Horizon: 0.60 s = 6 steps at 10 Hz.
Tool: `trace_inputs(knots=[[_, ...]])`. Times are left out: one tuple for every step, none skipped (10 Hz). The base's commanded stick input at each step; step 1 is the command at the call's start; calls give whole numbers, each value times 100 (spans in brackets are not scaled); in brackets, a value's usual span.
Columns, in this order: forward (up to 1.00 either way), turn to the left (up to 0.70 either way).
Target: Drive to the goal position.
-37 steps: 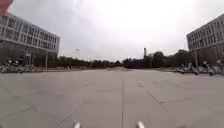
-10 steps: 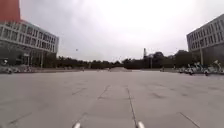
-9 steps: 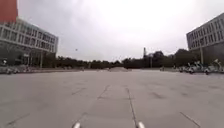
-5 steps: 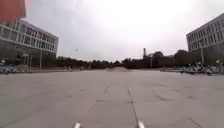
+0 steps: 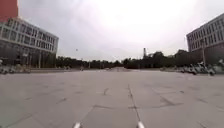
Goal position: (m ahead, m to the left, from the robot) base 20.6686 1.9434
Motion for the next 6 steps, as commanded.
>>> trace_inputs(knots=[[50,0],[50,0],[50,0],[50,0],[50,0],[50,0]])
